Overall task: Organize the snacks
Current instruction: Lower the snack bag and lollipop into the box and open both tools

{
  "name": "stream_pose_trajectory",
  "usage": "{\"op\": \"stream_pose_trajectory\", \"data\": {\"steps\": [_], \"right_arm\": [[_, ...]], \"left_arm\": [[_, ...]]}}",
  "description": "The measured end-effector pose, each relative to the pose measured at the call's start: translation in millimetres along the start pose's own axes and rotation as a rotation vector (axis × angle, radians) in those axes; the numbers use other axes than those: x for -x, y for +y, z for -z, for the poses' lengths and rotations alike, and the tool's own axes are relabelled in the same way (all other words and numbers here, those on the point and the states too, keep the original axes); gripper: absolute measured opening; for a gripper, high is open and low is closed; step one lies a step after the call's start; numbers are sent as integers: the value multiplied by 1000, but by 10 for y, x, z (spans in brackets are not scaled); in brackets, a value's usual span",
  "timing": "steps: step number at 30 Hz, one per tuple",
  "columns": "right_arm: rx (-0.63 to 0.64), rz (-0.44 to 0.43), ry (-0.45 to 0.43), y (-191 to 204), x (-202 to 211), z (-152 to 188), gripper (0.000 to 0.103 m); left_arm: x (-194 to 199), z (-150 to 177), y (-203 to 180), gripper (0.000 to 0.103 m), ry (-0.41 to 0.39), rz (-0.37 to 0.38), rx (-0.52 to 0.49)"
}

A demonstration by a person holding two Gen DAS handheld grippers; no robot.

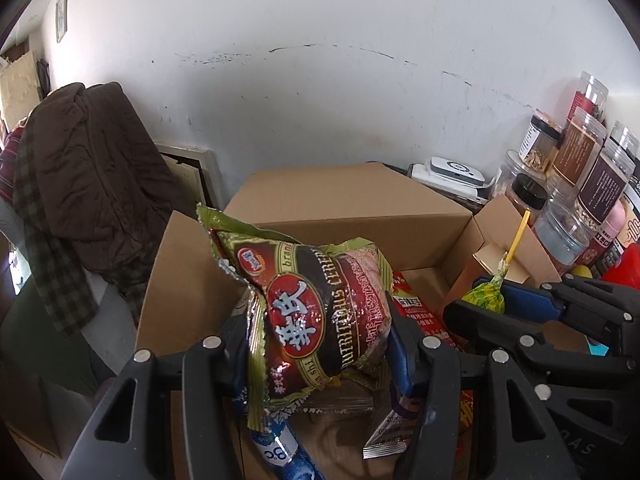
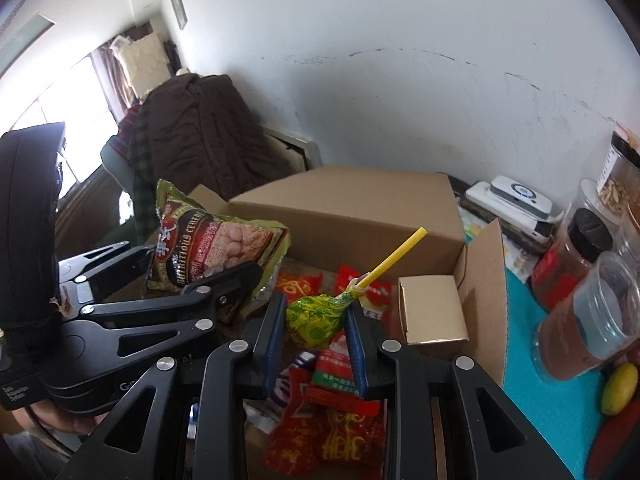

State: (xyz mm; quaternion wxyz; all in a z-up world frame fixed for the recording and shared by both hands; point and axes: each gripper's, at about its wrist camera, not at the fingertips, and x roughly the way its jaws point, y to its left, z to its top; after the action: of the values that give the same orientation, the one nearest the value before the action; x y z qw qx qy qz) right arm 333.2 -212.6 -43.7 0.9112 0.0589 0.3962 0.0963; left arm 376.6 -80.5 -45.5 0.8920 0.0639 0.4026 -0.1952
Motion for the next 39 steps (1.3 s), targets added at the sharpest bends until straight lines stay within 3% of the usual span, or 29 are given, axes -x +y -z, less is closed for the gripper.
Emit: {"op": "stream_pose_trajectory", "data": {"steps": [5, 10, 22, 26, 33, 39], "right_arm": [[-13, 66, 30, -54, -81, 19, 28], [-14, 74, 46, -73, -112, 45, 28], [-24, 34, 143, -118, -292, 50, 29], [-31, 57, 162, -129, -301, 52, 43], [1, 82, 169, -63, -244, 58, 49], [30, 101, 140, 4, -105, 83, 58]], "left_arm": [[-74, 8, -2, 53, 22, -1, -3], [-126, 32, 8, 54, 48, -3, -2], [-210, 90, -33, 55, 148, -13, -33], [-216, 111, -2, 55, 170, -5, -15], [-198, 133, -26, 64, 195, -75, -35], [-126, 138, -33, 65, 186, -113, -47]]}}
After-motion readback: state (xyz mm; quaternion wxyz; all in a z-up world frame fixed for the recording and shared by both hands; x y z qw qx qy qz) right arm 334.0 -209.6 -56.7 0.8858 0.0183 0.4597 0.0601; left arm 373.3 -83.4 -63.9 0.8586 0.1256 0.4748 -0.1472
